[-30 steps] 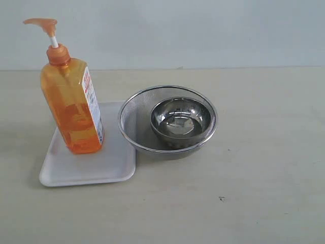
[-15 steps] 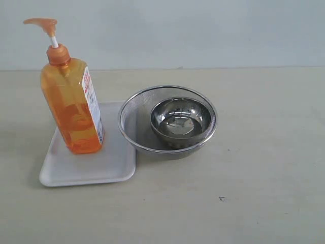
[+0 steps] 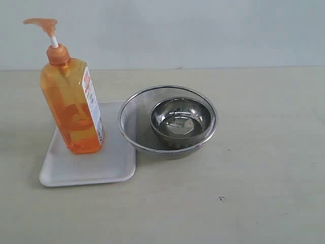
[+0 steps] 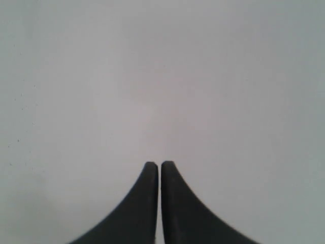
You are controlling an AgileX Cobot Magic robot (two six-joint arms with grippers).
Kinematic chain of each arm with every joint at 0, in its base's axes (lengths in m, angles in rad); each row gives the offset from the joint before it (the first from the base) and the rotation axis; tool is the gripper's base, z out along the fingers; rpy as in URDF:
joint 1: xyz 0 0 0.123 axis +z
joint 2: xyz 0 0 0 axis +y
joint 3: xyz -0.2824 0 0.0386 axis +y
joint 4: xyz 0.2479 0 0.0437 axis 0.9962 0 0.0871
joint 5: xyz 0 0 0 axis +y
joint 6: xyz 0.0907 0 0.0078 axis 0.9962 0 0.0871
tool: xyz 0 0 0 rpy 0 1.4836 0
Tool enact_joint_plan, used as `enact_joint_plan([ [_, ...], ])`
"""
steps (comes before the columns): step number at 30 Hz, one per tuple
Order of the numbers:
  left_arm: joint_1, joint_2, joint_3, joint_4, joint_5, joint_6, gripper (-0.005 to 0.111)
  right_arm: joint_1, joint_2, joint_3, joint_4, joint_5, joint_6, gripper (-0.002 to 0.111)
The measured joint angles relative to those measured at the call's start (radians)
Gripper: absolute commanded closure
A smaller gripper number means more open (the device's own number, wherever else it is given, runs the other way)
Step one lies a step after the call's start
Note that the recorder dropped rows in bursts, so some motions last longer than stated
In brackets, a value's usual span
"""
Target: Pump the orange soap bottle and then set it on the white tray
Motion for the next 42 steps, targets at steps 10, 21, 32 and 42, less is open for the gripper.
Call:
enact_joint_plan([
  [10, 0.000, 0.000, 0.000, 0.000, 0.000, 0.000, 0.102, 0.000, -0.165, 0.000, 0.002, -0.002, -0.016, 0.108],
  [21, 0.000, 0.000, 0.000, 0.000, 0.000, 0.000, 0.102, 0.000, -0.317, 0.000, 0.002, -0.002, -0.026, 0.108],
  [32, 0.000, 0.000, 0.000, 0.000, 0.000, 0.000, 0.102, 0.000, -0.493, -0.002, 0.002, -0.002, -0.016, 0.108],
  [42, 0.000, 0.000, 0.000, 0.000, 0.000, 0.000, 0.102, 0.000, -0.574, -0.002, 0.004, -0.004, -0.016, 0.108],
])
